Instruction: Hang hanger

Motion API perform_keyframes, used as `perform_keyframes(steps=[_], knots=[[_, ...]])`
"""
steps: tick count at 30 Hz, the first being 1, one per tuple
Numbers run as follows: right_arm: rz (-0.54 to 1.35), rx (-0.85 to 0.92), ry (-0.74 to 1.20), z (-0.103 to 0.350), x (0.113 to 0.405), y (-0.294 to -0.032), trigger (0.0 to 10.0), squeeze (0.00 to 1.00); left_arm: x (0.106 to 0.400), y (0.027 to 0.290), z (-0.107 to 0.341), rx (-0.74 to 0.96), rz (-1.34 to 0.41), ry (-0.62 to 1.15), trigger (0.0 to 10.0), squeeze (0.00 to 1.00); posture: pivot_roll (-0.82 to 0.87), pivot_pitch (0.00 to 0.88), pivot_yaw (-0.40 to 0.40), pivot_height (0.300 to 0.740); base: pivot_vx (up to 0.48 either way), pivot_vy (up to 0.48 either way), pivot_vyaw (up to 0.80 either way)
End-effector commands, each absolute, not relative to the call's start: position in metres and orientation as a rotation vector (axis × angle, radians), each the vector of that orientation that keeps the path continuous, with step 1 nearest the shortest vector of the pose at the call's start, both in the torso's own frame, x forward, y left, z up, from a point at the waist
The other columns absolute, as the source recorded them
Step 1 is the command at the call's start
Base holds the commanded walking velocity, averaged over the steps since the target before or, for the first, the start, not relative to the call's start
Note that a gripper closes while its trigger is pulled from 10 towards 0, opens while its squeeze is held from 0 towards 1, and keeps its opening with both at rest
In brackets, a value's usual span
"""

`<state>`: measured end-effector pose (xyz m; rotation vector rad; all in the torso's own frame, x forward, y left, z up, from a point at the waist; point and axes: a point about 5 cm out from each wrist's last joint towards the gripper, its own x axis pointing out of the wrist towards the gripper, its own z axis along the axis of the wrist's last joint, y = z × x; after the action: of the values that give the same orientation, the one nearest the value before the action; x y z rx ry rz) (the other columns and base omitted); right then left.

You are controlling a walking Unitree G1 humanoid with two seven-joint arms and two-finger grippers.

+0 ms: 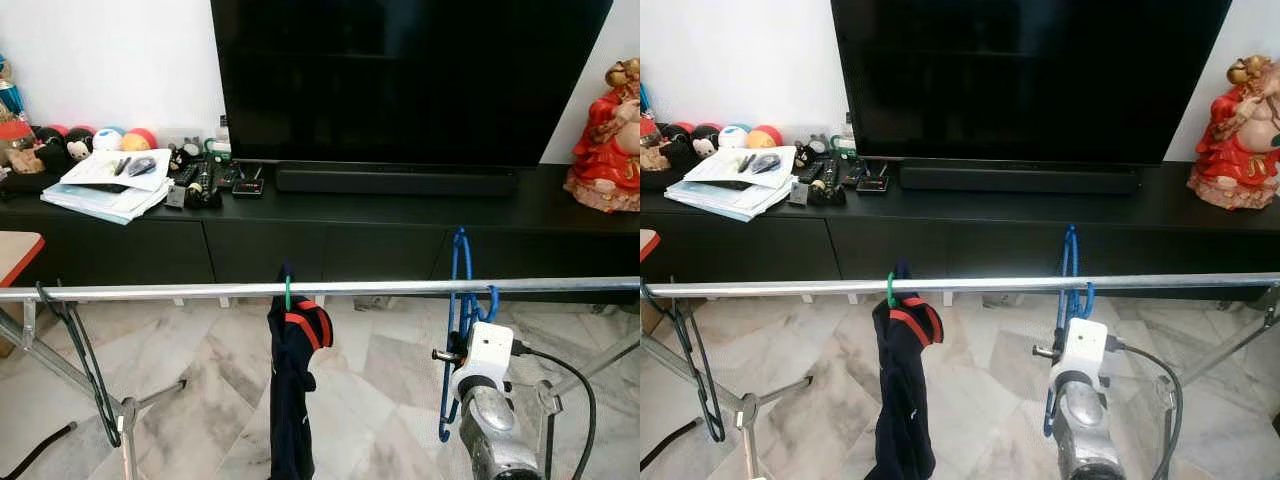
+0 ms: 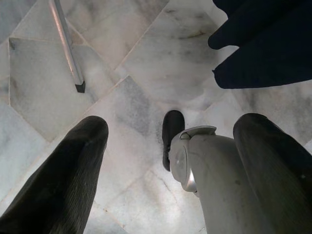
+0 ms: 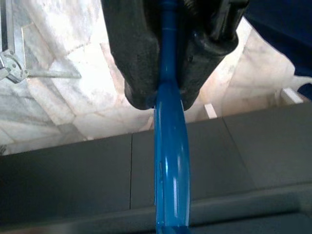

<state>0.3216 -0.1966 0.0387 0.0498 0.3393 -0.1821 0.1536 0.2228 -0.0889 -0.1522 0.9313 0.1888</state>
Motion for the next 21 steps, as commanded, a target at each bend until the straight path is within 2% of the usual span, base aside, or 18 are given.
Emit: perform_keyframes(steps=[1,21], knots=[[-0.171,0.036,0.345,0.044,0.327,-0.197,10.0,0.0,0.15,0.222,-0.091,-0.137,0.177,0.951,10.0,0.0,0.02,0.009,-0.001,0.74,0.0,0.0,0.0],[-0.121,0.061,0.457,0.047,0.337,-0.197,10.0,0.0,0.149,0.223,-0.091,-0.14,0.18,0.95,10.0,0.0,0.02,0.018,0.002,0.74,0.0,0.0,0.0]])
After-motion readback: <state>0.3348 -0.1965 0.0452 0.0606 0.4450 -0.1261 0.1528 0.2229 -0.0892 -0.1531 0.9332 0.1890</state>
